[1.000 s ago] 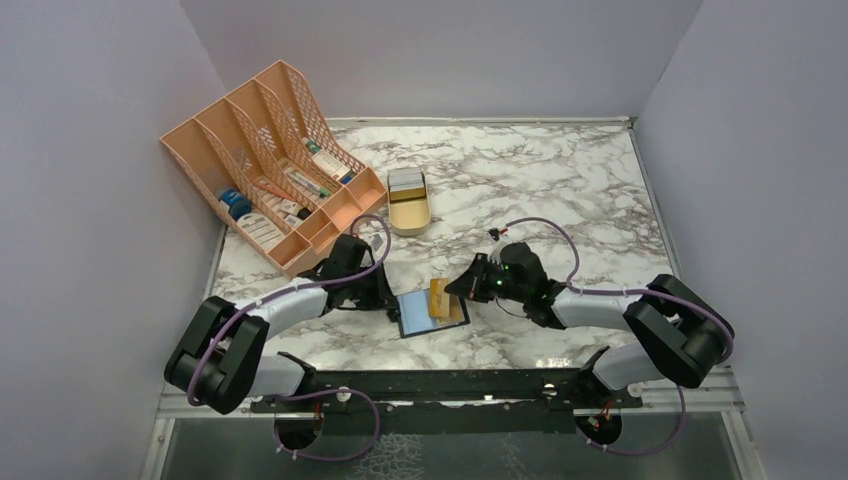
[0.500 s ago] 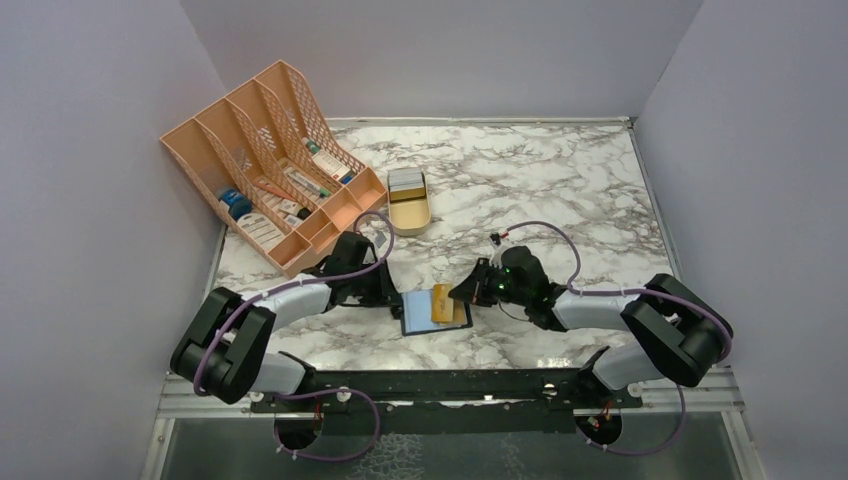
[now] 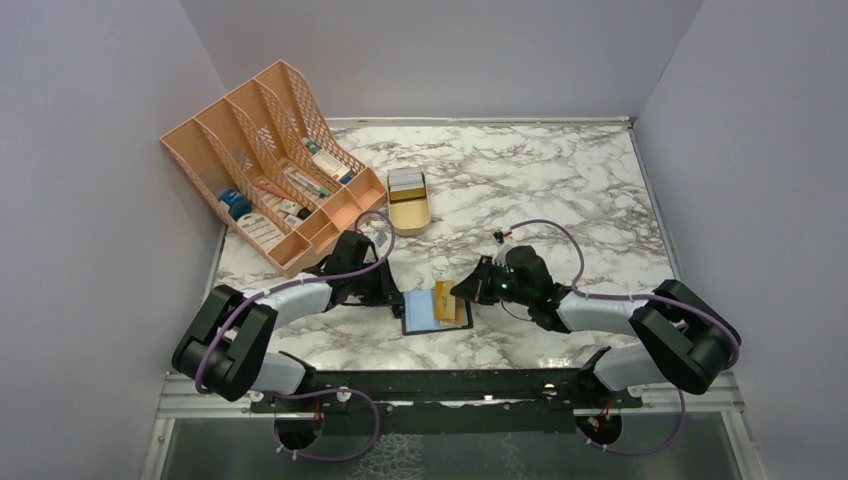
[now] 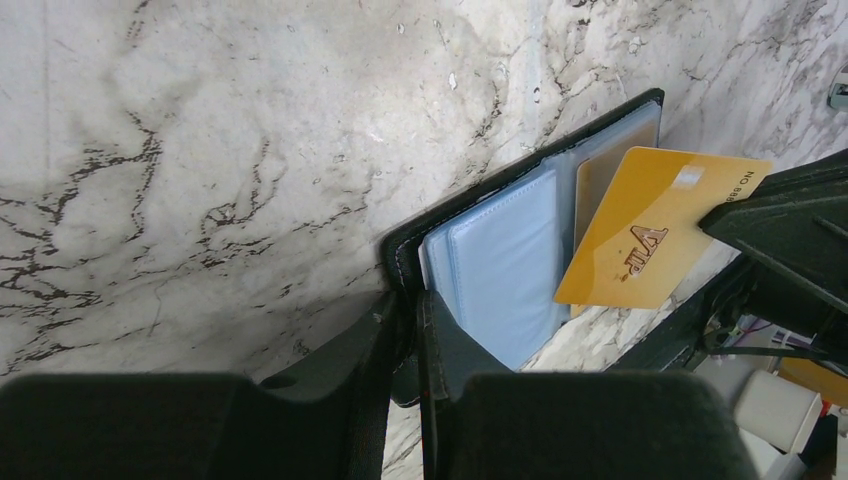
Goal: Put the credit cards into the card holder
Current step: Insert the credit card into the card holder.
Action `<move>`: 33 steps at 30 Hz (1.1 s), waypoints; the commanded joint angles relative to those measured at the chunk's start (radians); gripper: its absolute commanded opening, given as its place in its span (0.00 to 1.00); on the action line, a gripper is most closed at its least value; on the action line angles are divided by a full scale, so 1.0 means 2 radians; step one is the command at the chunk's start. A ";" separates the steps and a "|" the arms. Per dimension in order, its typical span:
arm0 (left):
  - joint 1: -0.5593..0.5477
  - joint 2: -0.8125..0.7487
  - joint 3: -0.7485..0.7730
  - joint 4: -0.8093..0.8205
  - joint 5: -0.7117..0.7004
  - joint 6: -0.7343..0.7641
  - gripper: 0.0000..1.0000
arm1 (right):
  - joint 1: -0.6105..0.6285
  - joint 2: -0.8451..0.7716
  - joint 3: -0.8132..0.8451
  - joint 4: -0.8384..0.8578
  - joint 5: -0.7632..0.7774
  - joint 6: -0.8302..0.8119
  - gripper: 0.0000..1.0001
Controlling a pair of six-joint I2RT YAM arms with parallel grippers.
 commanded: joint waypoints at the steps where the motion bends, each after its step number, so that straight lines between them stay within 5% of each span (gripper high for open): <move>1: -0.001 0.012 0.000 -0.002 0.003 0.008 0.18 | -0.003 0.001 0.008 0.014 0.004 -0.001 0.01; 18: -0.001 0.014 -0.009 0.002 -0.003 0.006 0.18 | -0.003 0.056 -0.009 0.048 -0.034 0.013 0.01; 33: -0.001 0.012 -0.011 0.002 -0.003 0.003 0.18 | -0.003 0.069 0.028 -0.049 -0.036 0.016 0.01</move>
